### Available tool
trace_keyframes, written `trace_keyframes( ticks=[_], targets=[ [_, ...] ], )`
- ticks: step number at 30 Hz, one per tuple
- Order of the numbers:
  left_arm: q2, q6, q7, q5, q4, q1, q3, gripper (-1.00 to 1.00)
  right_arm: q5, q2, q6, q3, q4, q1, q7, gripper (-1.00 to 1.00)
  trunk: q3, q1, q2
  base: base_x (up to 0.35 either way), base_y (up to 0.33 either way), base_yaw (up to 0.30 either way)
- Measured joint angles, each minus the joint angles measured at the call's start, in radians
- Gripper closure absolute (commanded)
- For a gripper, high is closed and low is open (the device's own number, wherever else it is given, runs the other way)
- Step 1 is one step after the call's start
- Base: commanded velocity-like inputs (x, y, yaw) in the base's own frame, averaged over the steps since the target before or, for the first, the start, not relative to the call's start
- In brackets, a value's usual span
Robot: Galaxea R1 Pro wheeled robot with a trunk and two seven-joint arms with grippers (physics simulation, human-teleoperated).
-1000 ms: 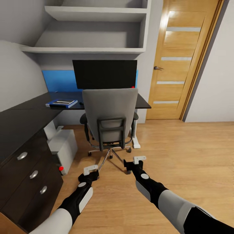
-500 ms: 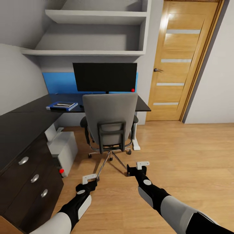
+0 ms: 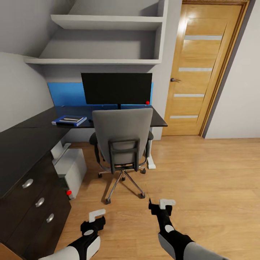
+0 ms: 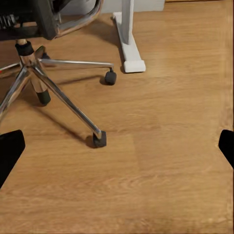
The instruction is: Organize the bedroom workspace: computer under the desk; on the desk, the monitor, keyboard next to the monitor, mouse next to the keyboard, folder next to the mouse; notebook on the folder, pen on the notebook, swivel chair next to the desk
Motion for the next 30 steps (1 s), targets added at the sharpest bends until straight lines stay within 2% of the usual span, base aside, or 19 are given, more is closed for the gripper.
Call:
trace_keyframes(
  ticks=[6,12,23,28,30],
  targets=[
    [-0.008,-0.110,-0.003,-0.001,0.077,0.000,-0.002,-1.00,-0.002,0.004,-0.155,0.006,0.031,0.070,0.004,-1.00,0.019,-0.023,0.042,0.000,0.000,0.000],
    [-0.009,-0.138,-0.003,0.000,0.091,0.013,-0.001,-1.00,-0.003,0.004,-0.266,0.008,0.036,0.135,0.007,-1.00,0.038,-0.046,0.084,0.000,0.000,0.000],
    [-0.009,-0.146,-0.003,0.000,0.094,0.105,-0.001,-1.00,-0.004,0.003,-0.305,0.007,0.045,0.208,0.012,-1.00,0.072,-0.088,0.161,0.000,0.000,0.000],
    [-0.008,-0.147,-0.002,0.000,0.095,0.166,0.000,-1.00,-0.004,0.001,-0.306,0.006,0.087,0.216,0.012,-1.00,0.088,-0.107,0.196,0.000,0.000,0.000],
    [-0.004,-0.147,-0.002,0.001,0.095,0.213,0.001,-1.00,-0.005,-0.001,-0.307,0.005,0.117,0.218,0.012,-1.00,0.094,-0.115,0.210,0.000,0.000,0.000]
  ],
)
